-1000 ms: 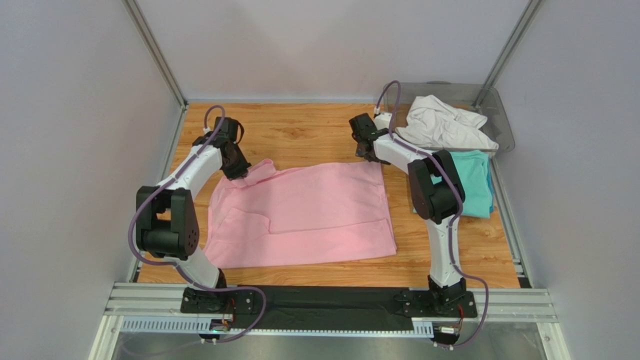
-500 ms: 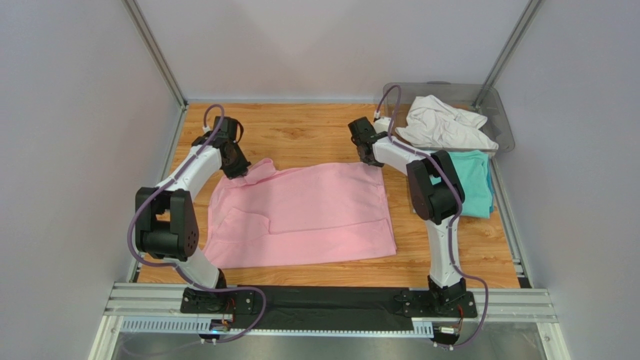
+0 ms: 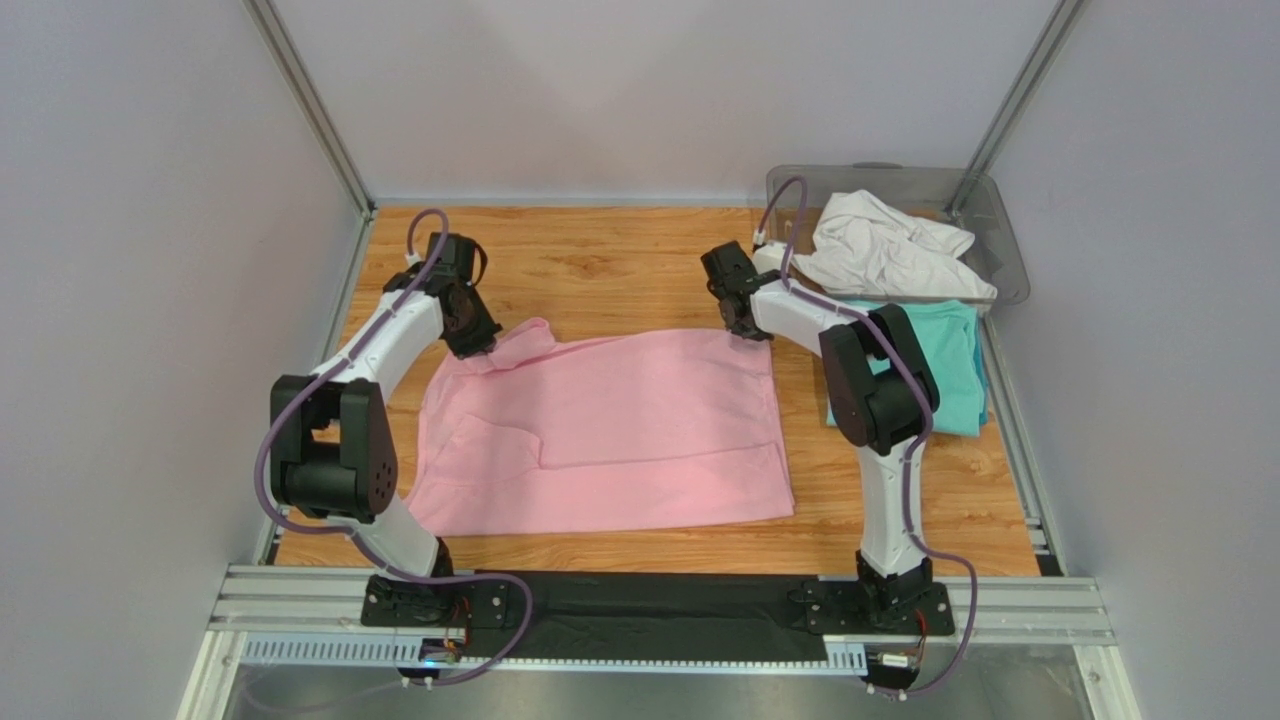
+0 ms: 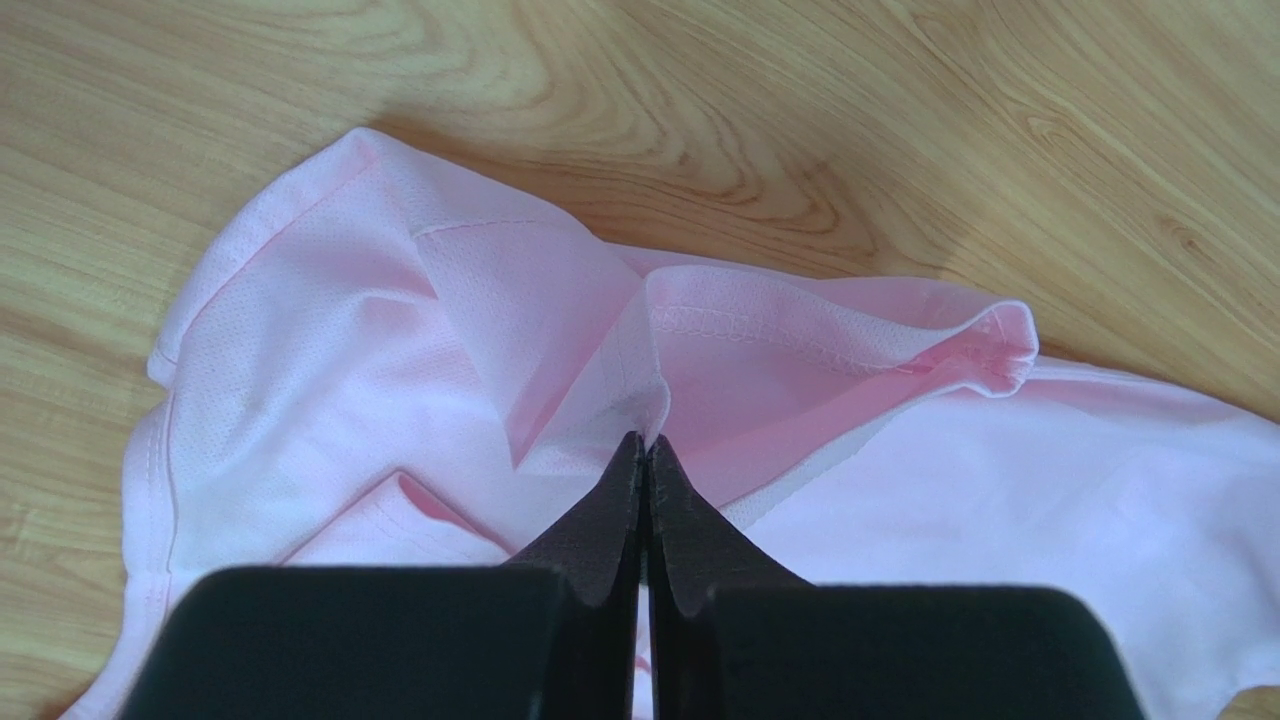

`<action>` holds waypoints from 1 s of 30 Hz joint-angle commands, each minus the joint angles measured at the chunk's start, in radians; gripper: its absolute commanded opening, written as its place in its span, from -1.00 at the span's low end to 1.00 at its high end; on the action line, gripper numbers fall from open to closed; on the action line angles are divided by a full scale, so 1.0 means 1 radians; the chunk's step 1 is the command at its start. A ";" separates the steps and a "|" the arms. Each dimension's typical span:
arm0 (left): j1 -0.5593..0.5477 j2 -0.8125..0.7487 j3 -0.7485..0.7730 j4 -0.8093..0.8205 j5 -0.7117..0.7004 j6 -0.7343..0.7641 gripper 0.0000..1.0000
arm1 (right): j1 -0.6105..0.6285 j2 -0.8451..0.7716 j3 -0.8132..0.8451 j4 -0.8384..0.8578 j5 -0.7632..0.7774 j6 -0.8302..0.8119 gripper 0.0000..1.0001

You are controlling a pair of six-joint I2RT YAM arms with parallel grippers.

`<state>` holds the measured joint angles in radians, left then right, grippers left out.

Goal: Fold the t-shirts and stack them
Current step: Fold the tshirt

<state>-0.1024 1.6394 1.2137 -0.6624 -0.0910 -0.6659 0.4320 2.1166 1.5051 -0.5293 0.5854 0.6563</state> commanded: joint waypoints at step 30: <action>-0.002 -0.573 -0.373 -0.074 -0.067 -0.070 -1.00 | 0.208 -0.642 -0.543 0.066 0.157 -0.037 -1.00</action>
<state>-0.1024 1.1114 0.8631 -0.7158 -0.1184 -0.7120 0.6338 1.5455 0.9886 -0.4732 0.6853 0.5770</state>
